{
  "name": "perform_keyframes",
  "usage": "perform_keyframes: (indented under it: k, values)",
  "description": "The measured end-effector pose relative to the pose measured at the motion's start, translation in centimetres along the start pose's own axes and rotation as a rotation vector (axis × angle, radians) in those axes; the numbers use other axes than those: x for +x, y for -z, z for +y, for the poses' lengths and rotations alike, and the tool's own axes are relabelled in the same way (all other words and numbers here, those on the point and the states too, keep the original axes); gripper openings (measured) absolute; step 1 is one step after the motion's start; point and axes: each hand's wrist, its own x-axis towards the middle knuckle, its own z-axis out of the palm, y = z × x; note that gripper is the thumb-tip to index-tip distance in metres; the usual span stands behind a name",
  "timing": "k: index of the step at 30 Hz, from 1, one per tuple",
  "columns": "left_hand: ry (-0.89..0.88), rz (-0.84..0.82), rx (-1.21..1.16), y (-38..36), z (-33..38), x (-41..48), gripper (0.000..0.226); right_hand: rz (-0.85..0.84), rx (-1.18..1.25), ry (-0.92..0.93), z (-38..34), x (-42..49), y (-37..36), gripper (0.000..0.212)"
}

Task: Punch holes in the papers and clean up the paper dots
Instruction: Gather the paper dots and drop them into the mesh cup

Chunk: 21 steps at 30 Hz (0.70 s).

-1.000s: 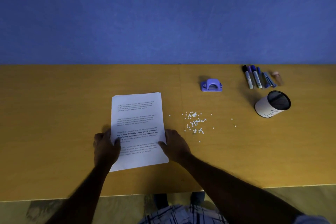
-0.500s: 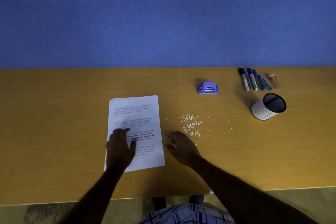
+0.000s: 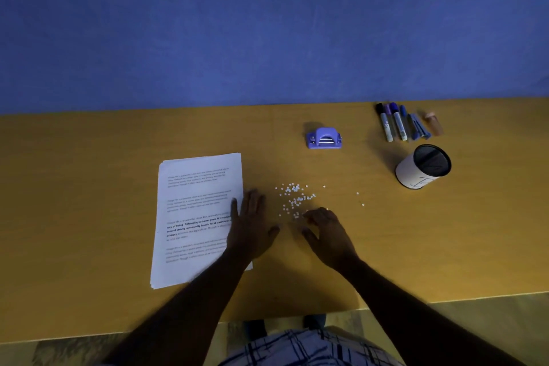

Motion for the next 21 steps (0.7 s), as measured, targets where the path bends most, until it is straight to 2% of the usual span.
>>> perform_keyframes:
  k: [6, 14, 18, 21]
  values:
    - [0.065, -0.015, 0.047, -1.1, 0.8, 0.8, 0.09, 0.014, 0.008, -0.003, 1.8, -0.5, 0.7, 0.033]
    - [-0.055, -0.03, 0.003, -2.2, 4.6, 0.4, 0.088, 0.043, -0.073, -0.013, 3.9, -0.8, 1.2, 0.038]
    - [-0.153, -0.059, 0.021, -2.4, 5.3, 0.6, 0.089, 0.021, -0.09, -0.046, 5.1, -0.6, 1.7, 0.057]
    - [-0.152, -0.029, -0.008, -2.1, 4.4, 0.9, 0.09, 0.015, -0.109, -0.126, 6.7, -0.1, 2.3, 0.077]
